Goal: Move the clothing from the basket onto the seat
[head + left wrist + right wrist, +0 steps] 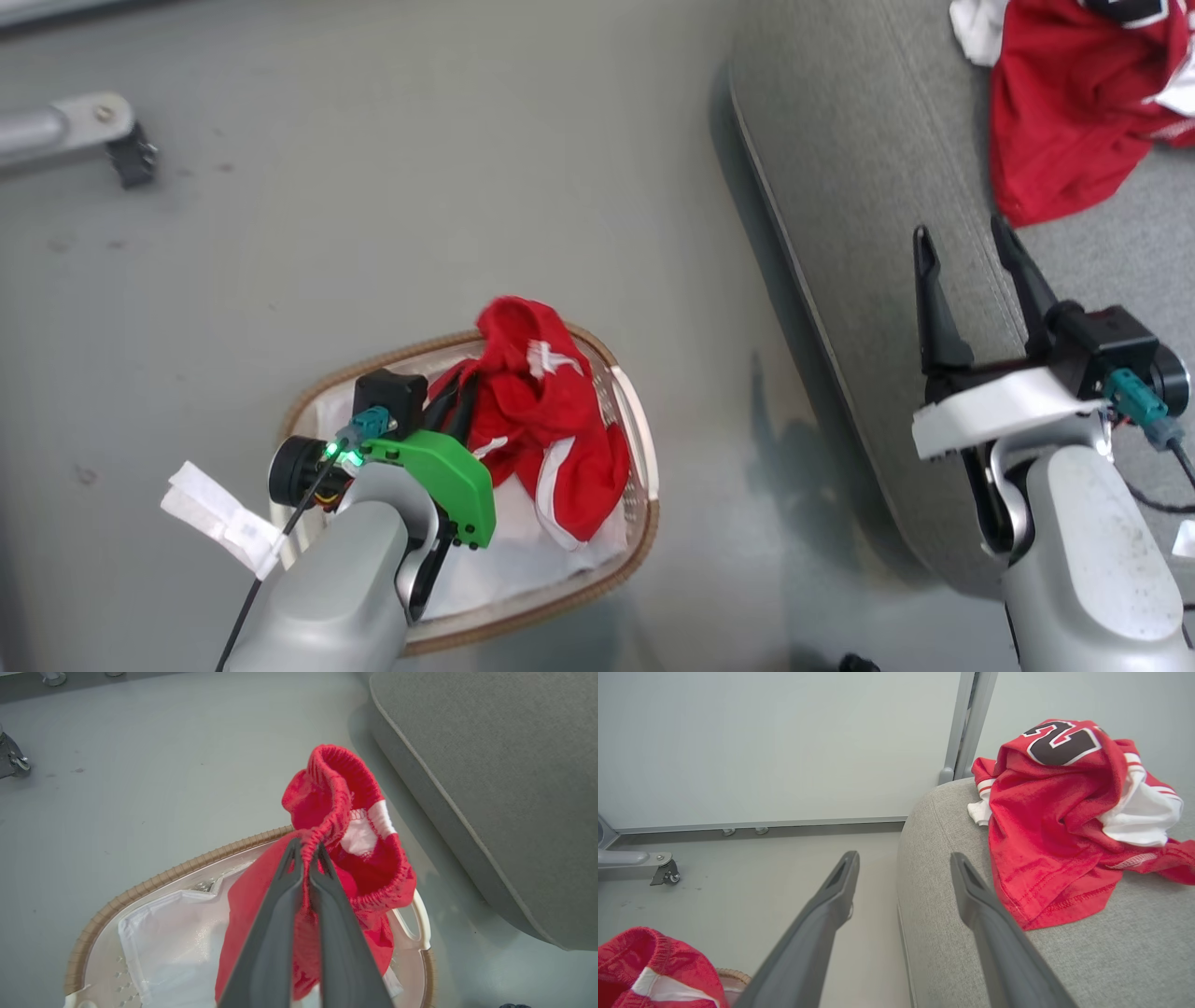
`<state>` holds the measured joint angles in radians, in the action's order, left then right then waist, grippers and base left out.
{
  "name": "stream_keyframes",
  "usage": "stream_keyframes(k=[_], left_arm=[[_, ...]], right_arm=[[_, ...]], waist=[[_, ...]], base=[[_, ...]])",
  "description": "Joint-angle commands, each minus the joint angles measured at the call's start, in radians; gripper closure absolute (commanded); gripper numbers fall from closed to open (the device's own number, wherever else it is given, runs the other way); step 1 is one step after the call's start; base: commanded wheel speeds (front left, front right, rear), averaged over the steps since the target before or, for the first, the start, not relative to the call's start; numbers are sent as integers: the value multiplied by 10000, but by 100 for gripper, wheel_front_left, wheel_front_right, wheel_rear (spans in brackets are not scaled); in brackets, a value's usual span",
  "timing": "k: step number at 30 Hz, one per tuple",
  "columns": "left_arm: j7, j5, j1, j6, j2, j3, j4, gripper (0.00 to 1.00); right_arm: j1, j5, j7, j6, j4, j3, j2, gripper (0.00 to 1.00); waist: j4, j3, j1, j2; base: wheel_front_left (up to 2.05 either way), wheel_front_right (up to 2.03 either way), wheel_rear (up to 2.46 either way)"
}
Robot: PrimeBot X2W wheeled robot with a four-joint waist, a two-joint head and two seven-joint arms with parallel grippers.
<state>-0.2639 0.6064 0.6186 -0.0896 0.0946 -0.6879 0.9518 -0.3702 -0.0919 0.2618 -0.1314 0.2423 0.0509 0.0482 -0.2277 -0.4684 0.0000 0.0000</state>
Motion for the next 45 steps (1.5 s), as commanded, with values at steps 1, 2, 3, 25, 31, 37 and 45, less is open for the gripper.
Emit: stream_keyframes(k=[1, 2, 3, 25, 31, 37, 45], left_arm=[[-3, -177, -265, -68, 123, -10, -237, 100], [-3, -258, -305, -71, 219, 2, -460, 100], [-5, -349, -327, -76, 311, -4, -647, 100], [1818, -1041, 2029, 107, 2391, 167, -4963, 100], [2324, -1151, 3026, 97, 2507, 224, -5493, 100], [2607, -1219, 3792, 130, 2222, 165, -5612, 100], [2809, -1191, 4159, 179, 1800, -68, -5671, 100]], right_arm=[[285, 59, 49, 14, 85, 74, 43, 0], [387, 86, 49, 14, 138, 109, 46, 0], [480, 128, 49, 14, 189, 144, 43, 0], [1627, 29, 49, 14, 734, -560, 38, 0], [1350, -85, 49, 14, 811, -1342, 40, 0], [1023, -354, 49, 14, 836, -2382, 35, 0], [624, -916, 49, 14, 634, -4179, 40, 0]], waist=[[889, 1477, 0, 0], [968, 1708, 0, 0], [1037, 1898, 0, 0], [1478, 4603, 0, 0], [1425, 4657, 0, 0], [1447, 4703, 0, 0], [1634, 4791, 0, 0]], base=[[0, 0, 0], [0, 0, 0], [0, 0, 0], [0, 0, 0], [0, 0, 0], [0, 0, 0], [0, 0, 0]])
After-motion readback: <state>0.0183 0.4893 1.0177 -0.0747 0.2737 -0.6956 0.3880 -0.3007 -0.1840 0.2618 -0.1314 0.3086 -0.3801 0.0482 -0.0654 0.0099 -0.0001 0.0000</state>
